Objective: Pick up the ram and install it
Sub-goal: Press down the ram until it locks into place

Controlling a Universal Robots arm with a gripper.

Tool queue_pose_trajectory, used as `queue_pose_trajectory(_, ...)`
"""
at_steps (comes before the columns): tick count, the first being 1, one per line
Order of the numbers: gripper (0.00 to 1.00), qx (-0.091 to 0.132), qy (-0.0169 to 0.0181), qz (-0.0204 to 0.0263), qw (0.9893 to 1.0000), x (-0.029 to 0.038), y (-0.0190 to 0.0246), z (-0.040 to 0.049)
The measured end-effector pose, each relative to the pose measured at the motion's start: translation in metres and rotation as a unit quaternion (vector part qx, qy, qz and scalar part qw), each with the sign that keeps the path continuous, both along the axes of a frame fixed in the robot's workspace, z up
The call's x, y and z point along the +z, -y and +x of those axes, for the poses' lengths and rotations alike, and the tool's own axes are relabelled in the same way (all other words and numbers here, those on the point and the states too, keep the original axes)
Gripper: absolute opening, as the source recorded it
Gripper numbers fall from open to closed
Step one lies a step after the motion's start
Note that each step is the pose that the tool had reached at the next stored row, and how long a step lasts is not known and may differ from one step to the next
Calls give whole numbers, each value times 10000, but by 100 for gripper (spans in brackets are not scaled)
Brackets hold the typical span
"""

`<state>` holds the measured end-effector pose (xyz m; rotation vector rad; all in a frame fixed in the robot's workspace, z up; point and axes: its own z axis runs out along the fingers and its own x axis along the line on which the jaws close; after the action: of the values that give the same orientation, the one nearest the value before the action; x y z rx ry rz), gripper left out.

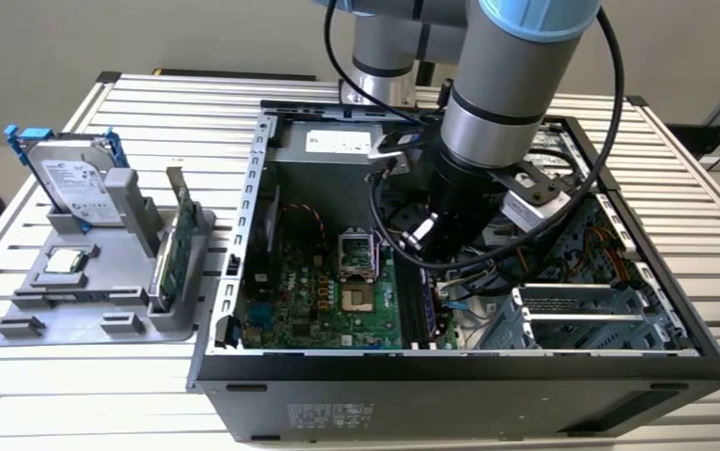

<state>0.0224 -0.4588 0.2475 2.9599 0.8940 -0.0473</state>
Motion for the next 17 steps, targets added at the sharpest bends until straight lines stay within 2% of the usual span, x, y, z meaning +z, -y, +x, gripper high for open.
queue_pose_trajectory(4,0,250,0,1,9997,0,1,-4)
queue_pose_trajectory(8,0,542,0,1,9985,0,1,-7)
queue_pose_trajectory(12,0,829,-2,3,9966,0,0,-8)
queue_pose_trajectory(17,0,1151,-13,10,9934,-1,0,-9)
